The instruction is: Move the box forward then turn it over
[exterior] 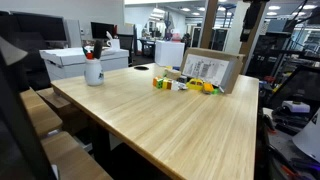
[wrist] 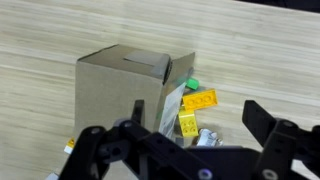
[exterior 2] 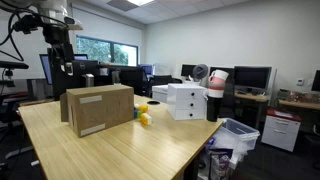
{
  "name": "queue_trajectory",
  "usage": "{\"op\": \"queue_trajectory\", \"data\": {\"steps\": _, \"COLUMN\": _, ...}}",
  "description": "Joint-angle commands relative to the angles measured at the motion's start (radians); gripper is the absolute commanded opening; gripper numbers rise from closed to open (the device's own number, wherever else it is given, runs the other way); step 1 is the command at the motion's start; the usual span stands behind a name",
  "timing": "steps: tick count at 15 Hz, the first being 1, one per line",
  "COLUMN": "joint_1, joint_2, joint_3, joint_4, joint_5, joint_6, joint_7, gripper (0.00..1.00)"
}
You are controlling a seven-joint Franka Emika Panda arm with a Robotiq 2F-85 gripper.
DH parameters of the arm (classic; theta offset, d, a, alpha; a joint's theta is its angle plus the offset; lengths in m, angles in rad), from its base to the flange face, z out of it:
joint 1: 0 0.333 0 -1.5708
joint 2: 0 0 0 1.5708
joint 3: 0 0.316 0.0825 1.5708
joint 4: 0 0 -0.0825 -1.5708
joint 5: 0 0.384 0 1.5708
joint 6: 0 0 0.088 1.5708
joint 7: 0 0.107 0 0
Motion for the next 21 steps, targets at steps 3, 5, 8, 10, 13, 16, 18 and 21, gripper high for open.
{"op": "queue_trajectory", "data": {"steps": 3, "joint_1": 0.013, "joint_2": 0.001, "joint_3": -0.010, "joint_4": 0.002, "joint_5": -0.007, "joint_6": -0.003, "joint_7": 0.007, "gripper": 1.00}}
{"op": "queue_trajectory", "data": {"steps": 5, "joint_1": 0.013, "joint_2": 0.001, "joint_3": -0.010, "joint_4": 0.002, "joint_5": -0.007, "joint_6": -0.003, "joint_7": 0.007, "gripper": 1.00}}
{"op": "queue_trajectory", "data": {"steps": 8, "joint_1": 0.013, "joint_2": 0.001, "joint_3": -0.010, "joint_4": 0.002, "joint_5": -0.007, "joint_6": -0.003, "joint_7": 0.007, "gripper": 1.00}}
{"op": "queue_trajectory", "data": {"steps": 10, "joint_1": 0.012, "joint_2": 0.007, "joint_3": -0.009, "joint_4": -0.001, "joint_5": -0.010, "joint_6": 0.001, "joint_7": 0.008, "gripper": 1.00}}
{"op": "queue_trajectory", "data": {"steps": 13, "joint_1": 0.014, "joint_2": 0.019, "joint_3": -0.007, "joint_4": -0.015, "joint_5": -0.008, "joint_6": 0.041, "joint_7": 0.011, "gripper": 1.00}}
{"op": "queue_trajectory", "data": {"steps": 16, "joint_1": 0.021, "joint_2": 0.043, "joint_3": -0.007, "joint_4": -0.022, "joint_5": -0.007, "joint_6": 0.065, "joint_7": 0.003, "gripper": 1.00}}
{"op": "queue_trajectory", "data": {"steps": 18, "joint_1": 0.009, "joint_2": 0.048, "joint_3": 0.013, "joint_4": -0.037, "joint_5": -0.042, "joint_6": 0.121, "joint_7": 0.026, "gripper": 1.00}}
{"op": "queue_trajectory", "data": {"steps": 21, "joint_1": -0.008, "joint_2": 0.065, "joint_3": 0.039, "joint_4": -0.059, "joint_5": -0.119, "joint_6": 0.199, "joint_7": 0.063, "gripper": 1.00}}
